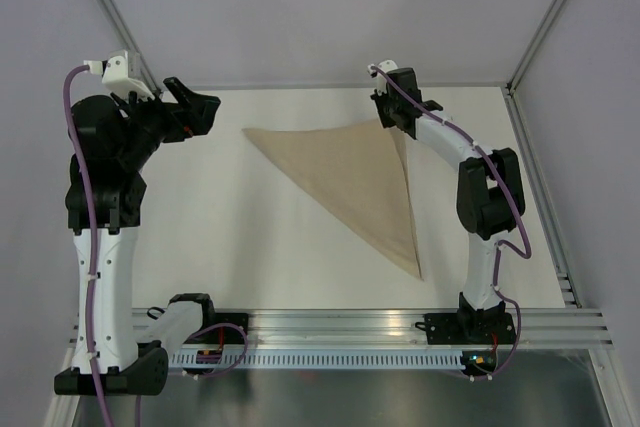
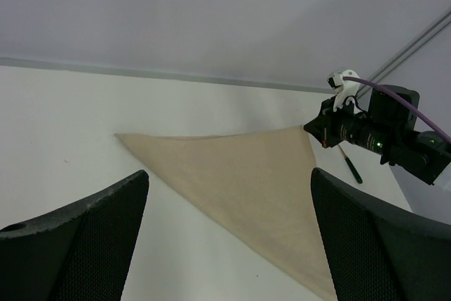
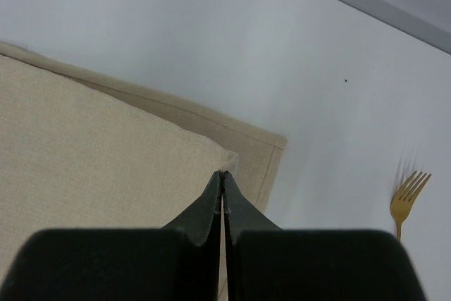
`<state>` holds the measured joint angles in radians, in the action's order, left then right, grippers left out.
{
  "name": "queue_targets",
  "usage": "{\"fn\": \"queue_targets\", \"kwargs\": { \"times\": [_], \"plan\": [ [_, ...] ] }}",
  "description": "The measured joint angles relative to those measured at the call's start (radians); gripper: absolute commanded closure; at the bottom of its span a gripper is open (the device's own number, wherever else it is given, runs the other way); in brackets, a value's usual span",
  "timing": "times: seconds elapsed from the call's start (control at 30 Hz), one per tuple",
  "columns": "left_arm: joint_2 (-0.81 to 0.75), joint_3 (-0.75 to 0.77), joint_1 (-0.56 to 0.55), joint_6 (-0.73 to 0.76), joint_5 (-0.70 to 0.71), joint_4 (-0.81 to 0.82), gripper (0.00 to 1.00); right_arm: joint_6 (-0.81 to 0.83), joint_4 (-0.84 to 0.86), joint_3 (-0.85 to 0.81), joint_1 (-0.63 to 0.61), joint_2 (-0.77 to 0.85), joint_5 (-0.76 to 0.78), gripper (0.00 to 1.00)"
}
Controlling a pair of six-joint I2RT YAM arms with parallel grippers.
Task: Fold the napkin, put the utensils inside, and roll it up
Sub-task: Fold the napkin
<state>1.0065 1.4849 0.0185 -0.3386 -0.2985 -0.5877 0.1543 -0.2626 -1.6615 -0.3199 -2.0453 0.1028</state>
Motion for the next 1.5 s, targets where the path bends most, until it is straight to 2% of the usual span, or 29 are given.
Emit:
{"fn": "queue_targets", "kwargs": {
  "times": [1.5],
  "plan": [
    [0.01,-0.05,0.0,0.0,-0.021,0.02,0.0,-0.001,0.014,0.003,0.043,-0.055,0.001,1.0]
  ]
}}
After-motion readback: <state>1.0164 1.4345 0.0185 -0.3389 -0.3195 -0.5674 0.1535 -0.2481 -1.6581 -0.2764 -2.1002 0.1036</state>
